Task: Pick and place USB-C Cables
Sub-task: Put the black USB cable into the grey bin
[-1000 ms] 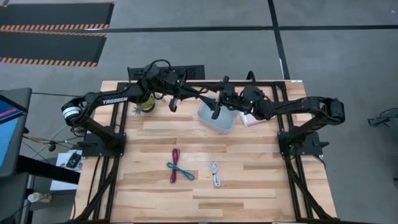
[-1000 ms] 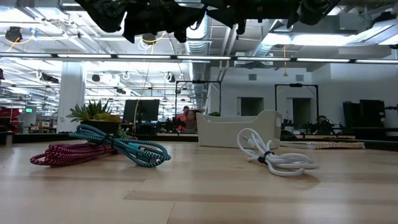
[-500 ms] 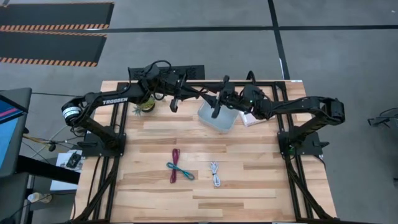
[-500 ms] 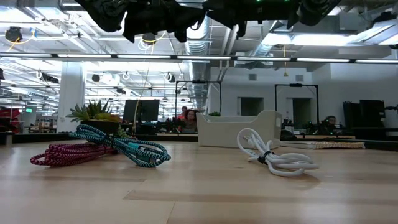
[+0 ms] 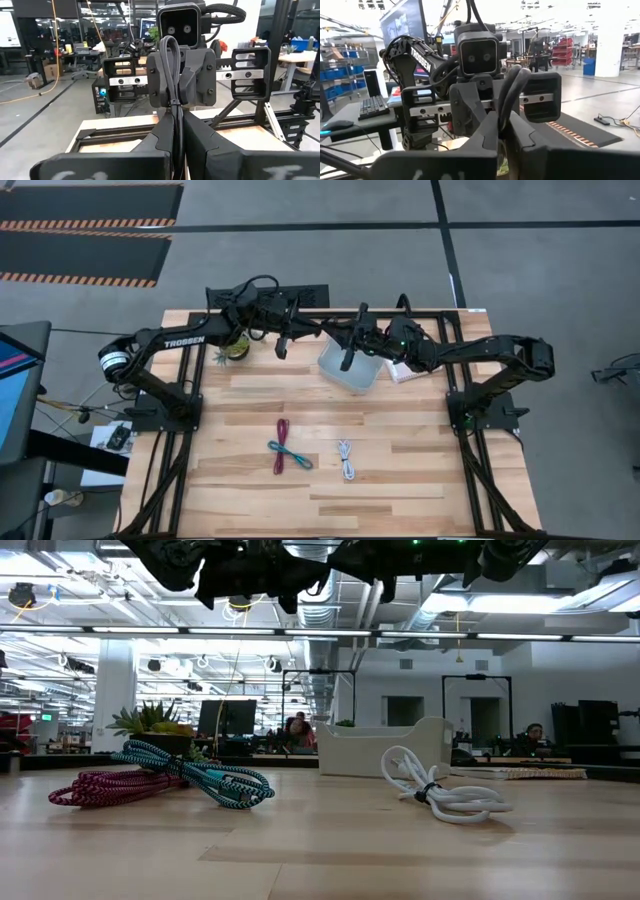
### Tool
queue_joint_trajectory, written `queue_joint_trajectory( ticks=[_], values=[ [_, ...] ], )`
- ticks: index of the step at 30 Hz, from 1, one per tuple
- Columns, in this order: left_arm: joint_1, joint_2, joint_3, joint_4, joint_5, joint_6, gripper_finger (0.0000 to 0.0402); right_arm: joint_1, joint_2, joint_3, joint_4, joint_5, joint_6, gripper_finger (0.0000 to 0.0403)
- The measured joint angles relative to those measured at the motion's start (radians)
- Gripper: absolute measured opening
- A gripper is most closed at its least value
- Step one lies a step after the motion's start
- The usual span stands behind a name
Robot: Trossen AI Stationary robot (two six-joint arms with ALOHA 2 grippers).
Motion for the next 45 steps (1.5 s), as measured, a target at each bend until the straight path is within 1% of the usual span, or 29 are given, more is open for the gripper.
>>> queue_joint_trajectory(
  ticks=[4,7,10,15,19,21,24,28,32,35,38,45],
  values=[
    [0.000,0.000,0.000,-0.001,-0.009,-0.022,0.0016,-0.001,0.000,0.000,0.001,0.002,0.001,0.0007],
    [-0.002,0.000,0.000,-0.017,-0.047,-0.043,0.0035,-0.001,-0.001,0.000,-0.004,0.031,0.003,0.0008],
    [-0.002,0.000,0.000,-0.049,-0.049,-0.035,0.0068,-0.002,-0.007,0.000,-0.005,0.051,-0.004,0.0004],
    [-0.002,0.001,0.000,-0.151,-0.068,-0.029,0.0140,-0.027,-0.054,0.004,-0.027,0.064,-0.008,0.0005],
    [-0.003,0.001,-0.001,-0.256,-0.075,-0.027,0.0186,-0.050,-0.104,0.008,-0.156,0.067,-0.007,0.0003],
    [-0.003,0.001,-0.001,-0.322,-0.075,-0.038,0.0199,-0.058,-0.131,0.030,-0.296,0.097,0.001,0.0003],
    [-0.003,0.001,-0.001,-0.421,-0.075,-0.045,0.0207,-0.064,-0.145,0.081,-0.534,0.157,0.000,0.0003],
    [-0.002,0.001,-0.001,-0.554,-0.085,-0.011,0.0206,-0.064,-0.125,0.144,-0.814,0.163,0.002,0.0003],
    [-0.002,0.001,-0.001,-0.665,-0.140,0.032,0.0202,-0.062,-0.081,0.180,-1.006,0.162,0.037,0.0003],
    [-0.003,0.000,-0.001,-0.715,-0.179,0.060,0.0202,-0.060,-0.034,0.182,-1.041,0.143,0.073,0.0003],
    [-0.005,0.000,-0.001,-0.744,-0.206,0.075,0.0201,-0.052,0.025,0.183,-1.037,0.105,0.091,0.0003],
    [-0.006,0.000,-0.001,-0.771,-0.213,0.102,0.0201,-0.057,0.146,0.182,-1.097,0.097,0.138,0.0003]
  ],
)
